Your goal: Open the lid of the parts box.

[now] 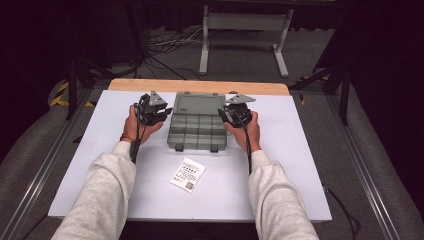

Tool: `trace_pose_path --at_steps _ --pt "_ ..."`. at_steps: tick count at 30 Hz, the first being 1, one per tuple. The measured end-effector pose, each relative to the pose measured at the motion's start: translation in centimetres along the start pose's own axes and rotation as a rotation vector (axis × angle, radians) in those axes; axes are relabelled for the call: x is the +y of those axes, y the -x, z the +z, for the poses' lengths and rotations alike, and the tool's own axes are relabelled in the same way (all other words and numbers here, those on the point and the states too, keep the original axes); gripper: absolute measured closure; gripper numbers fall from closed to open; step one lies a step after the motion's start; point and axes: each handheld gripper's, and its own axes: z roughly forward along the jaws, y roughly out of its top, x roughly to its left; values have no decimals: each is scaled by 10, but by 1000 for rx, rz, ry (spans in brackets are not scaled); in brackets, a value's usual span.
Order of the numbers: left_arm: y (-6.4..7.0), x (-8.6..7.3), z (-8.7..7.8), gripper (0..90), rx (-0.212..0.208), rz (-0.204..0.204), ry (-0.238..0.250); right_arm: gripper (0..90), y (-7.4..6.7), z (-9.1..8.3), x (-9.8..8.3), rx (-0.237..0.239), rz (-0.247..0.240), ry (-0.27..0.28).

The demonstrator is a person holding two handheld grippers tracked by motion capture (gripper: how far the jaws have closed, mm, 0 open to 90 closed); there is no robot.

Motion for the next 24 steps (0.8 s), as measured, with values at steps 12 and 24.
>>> trace_pose_path --at_steps 12,24 --pt "10 -8 -40 675 -50 71 90 692 -15 -23 1 63 -48 54" --pt "25 -23 -71 591 -89 128 153 662 -30 -43 -4 110 -103 86"
